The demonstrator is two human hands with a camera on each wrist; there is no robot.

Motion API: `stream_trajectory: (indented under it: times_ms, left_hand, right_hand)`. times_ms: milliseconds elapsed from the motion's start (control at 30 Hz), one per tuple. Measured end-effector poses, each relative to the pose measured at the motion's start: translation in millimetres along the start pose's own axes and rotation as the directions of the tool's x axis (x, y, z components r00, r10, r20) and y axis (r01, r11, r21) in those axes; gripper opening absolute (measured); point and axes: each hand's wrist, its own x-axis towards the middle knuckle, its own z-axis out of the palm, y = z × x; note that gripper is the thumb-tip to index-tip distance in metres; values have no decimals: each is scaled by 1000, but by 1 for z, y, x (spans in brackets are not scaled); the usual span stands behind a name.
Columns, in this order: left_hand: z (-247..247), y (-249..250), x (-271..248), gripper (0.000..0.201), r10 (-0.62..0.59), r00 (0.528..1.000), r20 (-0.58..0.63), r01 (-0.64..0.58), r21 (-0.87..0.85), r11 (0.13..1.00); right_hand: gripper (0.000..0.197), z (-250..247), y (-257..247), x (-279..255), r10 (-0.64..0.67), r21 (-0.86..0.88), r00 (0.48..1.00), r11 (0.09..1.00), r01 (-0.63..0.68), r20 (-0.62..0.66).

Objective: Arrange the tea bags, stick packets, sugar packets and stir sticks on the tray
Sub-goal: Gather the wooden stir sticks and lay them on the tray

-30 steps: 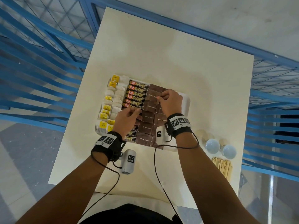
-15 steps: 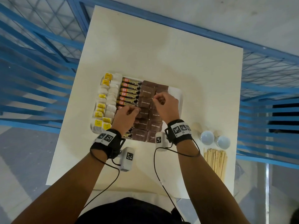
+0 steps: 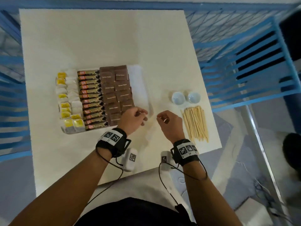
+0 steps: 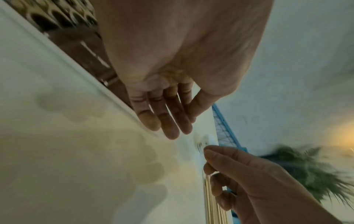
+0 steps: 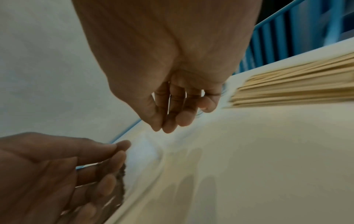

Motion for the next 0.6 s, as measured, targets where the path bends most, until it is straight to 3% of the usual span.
stream_trajectory:
  times_ms: [233,333,467,533,600]
  left_hand:
    - [84,9,-12,16,-23,987,160,11,75,997]
    - [121,17,-4,21,-62,982,179,48,81,996]
    - [165,24,14,34,-133,978,158,122,78,989]
    - [180,26,21,34,-143,985,99,139,51,989]
    - [190,33,23,15,-141,989,50,139,26,990]
  right_hand:
    - [10,-62,84,-29,153,-53,961,984,-169,-231]
    - [28,-83,118,-14,243,-87,922,956,-281,-302]
    - [84,-100,144,15,365,-302,910,861,-410,-194]
    - [97,-101,148,26,392,-402,914,823,-400,-107]
    - [99,-97,148,33,332,-455,941,829,-324,-66]
